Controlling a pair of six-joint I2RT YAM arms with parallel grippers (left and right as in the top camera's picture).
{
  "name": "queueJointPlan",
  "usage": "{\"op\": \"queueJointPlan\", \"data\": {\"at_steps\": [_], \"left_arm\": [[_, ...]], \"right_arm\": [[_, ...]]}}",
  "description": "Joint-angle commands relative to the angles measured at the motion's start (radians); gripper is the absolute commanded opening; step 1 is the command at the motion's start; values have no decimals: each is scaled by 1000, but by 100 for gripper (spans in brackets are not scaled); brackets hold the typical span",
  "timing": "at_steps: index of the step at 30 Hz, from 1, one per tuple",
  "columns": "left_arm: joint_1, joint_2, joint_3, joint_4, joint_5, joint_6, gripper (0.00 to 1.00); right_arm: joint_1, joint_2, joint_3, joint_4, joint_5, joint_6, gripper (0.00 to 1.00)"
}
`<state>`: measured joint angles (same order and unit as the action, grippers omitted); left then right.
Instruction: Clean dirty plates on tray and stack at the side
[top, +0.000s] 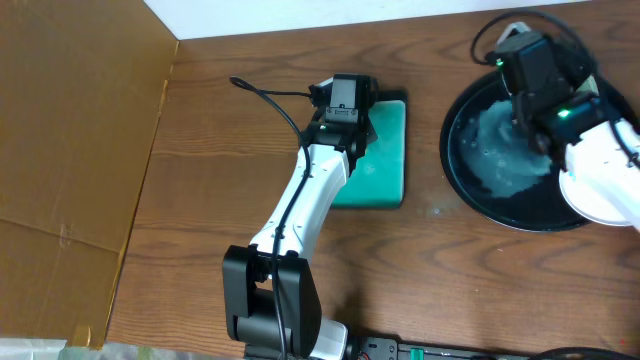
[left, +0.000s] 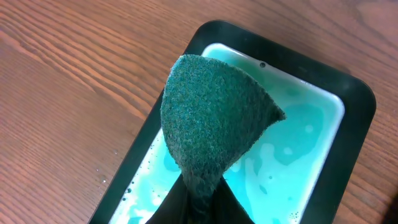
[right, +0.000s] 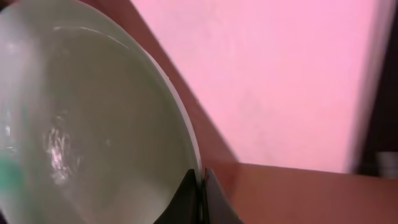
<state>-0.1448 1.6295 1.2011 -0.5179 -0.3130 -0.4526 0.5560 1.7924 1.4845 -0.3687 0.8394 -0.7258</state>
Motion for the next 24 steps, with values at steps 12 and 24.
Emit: {"op": "queueJointPlan", "data": {"at_steps": [12,24], "left_arm": [[4,-8,-4,-5,-10,-13,7],[4,-8,-4,94,393,-13,7]], "right_arm": [[-131,-24,13,-145,-552,388,1],[-502,-23,-134,-123,-1192,706,1]]}}
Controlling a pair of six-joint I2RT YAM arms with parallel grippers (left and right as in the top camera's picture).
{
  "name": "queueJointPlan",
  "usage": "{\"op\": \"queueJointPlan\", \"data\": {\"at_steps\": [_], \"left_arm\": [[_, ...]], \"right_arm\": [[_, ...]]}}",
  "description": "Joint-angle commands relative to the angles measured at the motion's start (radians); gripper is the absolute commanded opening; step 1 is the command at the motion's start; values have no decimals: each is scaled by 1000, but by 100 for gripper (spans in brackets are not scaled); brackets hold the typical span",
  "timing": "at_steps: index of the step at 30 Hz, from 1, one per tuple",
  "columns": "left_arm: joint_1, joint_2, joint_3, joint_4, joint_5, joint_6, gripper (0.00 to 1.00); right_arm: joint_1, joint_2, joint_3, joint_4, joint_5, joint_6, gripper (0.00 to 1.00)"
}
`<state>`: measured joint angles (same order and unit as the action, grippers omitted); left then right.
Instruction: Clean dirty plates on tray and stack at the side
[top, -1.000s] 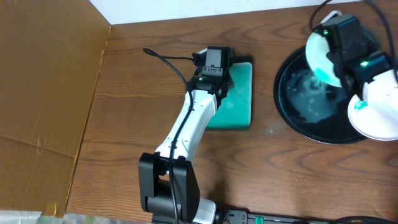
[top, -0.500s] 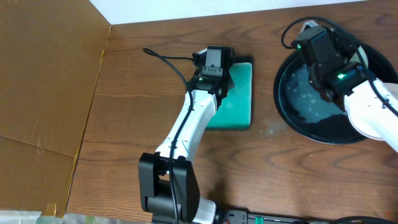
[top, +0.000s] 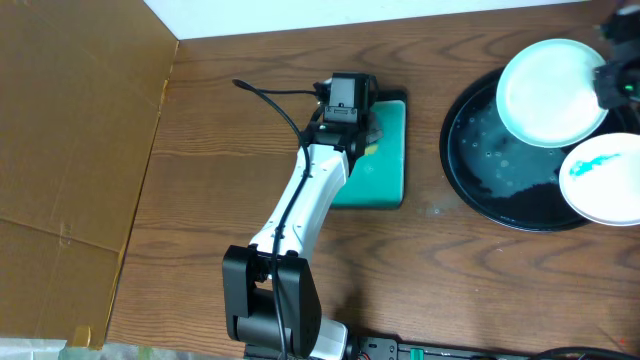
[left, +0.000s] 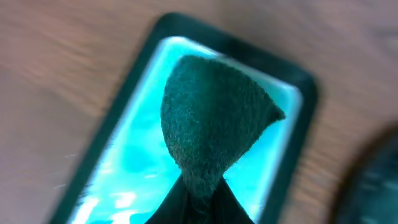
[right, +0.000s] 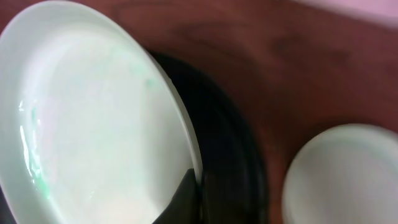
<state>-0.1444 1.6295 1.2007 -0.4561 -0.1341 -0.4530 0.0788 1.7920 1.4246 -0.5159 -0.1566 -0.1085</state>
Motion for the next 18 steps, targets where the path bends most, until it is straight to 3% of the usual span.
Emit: {"op": "queueJointPlan", "data": {"at_steps": [1,5,11,18], "left_arm": [[4,-8,-4,53,269,-13,7],[-5,-8,-4,133,420,-14,7],[-47,-8,-4,203,422,-109,7],[-146,15,-4,317,421,-110,7]], "right_arm": [[-31,-23,-101,42,-196,98,1],[-31,-23,-241,179,-196,181,1],[-25,-23,-388,419,-190,208,1],[-25,-19,-452,522,-187,266,1]]}}
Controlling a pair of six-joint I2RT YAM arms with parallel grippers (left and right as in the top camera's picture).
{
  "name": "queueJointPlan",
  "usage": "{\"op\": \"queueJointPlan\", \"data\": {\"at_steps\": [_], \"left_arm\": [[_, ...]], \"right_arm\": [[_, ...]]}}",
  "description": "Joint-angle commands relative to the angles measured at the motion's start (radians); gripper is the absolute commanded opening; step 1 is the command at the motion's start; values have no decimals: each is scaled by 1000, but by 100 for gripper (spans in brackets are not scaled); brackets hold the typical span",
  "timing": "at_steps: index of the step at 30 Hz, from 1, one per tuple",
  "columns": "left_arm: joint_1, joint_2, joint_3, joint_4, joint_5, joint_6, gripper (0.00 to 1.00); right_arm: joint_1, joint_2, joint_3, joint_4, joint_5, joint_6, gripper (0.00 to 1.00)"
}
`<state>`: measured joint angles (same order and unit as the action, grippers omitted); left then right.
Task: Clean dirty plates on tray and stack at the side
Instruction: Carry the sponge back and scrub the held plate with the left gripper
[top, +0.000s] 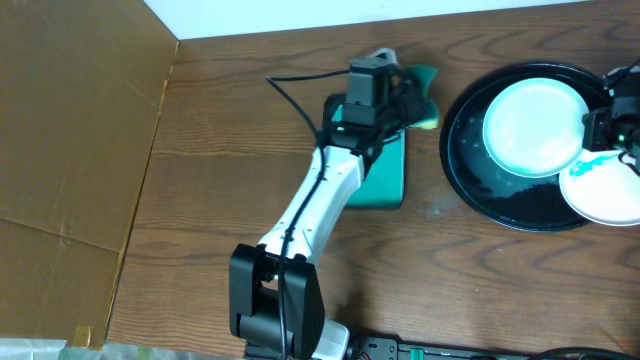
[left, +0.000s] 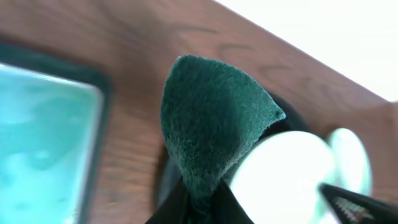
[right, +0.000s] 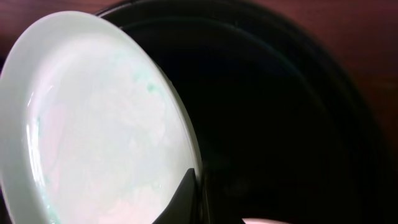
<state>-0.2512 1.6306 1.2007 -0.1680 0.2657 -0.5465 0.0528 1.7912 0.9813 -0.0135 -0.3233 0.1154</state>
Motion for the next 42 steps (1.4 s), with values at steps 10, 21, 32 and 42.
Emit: {"op": "queueJointPlan", "data": {"at_steps": [10,21,32,42], "left_arm": [[-151,90,-4,164,3,-17,7],[-206,188,-4,253,3,-17,7],[-261,313,-4,377,-57,-17,7],[-282,484,-4,444,-109,-35,7]], "right_arm": [[19,42,2,74,-18,132,1],[67,148,55,74,30,133,1],[69,186,55,85,77,142,1],[102,186,55,81,87,142,1]]}}
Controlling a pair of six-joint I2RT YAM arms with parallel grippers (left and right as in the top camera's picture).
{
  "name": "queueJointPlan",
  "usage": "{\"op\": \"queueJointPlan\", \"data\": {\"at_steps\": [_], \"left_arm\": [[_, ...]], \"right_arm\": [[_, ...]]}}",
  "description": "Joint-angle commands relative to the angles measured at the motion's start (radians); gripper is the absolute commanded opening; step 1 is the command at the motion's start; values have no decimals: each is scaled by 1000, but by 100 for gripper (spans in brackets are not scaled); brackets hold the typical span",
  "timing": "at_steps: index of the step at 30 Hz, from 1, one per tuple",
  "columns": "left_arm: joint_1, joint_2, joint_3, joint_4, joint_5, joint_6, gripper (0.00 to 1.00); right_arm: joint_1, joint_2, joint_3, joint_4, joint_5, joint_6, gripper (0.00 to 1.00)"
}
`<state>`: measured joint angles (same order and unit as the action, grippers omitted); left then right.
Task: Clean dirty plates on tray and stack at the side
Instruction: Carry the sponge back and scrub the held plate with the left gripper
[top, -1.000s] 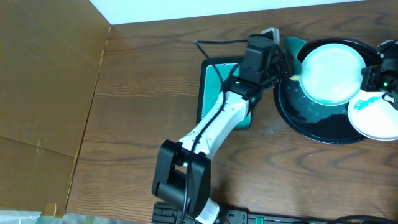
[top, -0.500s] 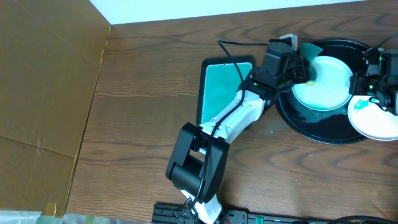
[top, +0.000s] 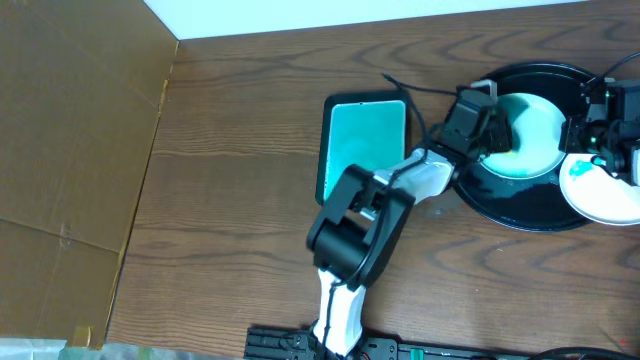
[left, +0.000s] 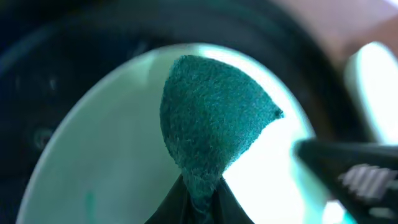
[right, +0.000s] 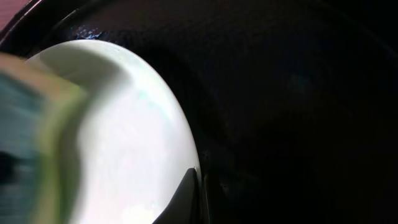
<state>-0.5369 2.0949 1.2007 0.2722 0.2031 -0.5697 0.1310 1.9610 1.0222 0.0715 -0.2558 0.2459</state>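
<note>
A white plate (top: 528, 140) is held over the round black tray (top: 520, 205), my right gripper (top: 577, 135) shut on its right rim (right: 186, 155). My left gripper (top: 492, 128) is shut on a green sponge (left: 211, 127) pressed on the plate's left part (left: 112, 168). The sponge (right: 31, 124) shows blurred at the left of the right wrist view. A second white plate (top: 600, 190) with teal smears lies at the tray's right edge.
A black rectangular tray of teal soapy liquid (top: 365, 140) sits left of the round tray. Brown cardboard (top: 70, 150) covers the table's left side. A white wall edge (top: 350, 15) runs along the back.
My left gripper has moved right from above the soap tray's corner onto the held plate, sponge now against it. The plate sits slightly further right and lower in my right gripper.
My left gripper held the sponge over the soap tray while my right held the plate tilted above the round tray. The plate then turned face up and came lower over the tray. The sponge left the soap tray and now rests on the plate.
</note>
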Motion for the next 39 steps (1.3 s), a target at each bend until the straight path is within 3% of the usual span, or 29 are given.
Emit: {"op": "queueJointPlan", "data": {"at_steps": [1,10,16,20,25,27,35,39], "left_arm": [[6,24,-4,-11,-81,-12,7],[62,21,-4,-122,-352,151,7],[89,-26,-3,-132,-449,196,7],[75,-92,-3,-104,-416,180,7],[56,-105,-3,6,-97,121,7],[46,-94,-3,37,-37,79,8],[10,-15,-3,166,-39,59,7],[10,29,-3,198,-203,60,7]], "right_arm": [[26,16,14,-5,20,12,1],[27,16,14,-19,21,11,1],[28,16,14,-42,28,11,1],[27,16,14,-45,31,11,1],[28,16,14,-44,31,12,1],[28,16,14,-45,31,11,1],[28,16,14,-45,31,12,1],[28,16,14,-46,31,12,1]]}}
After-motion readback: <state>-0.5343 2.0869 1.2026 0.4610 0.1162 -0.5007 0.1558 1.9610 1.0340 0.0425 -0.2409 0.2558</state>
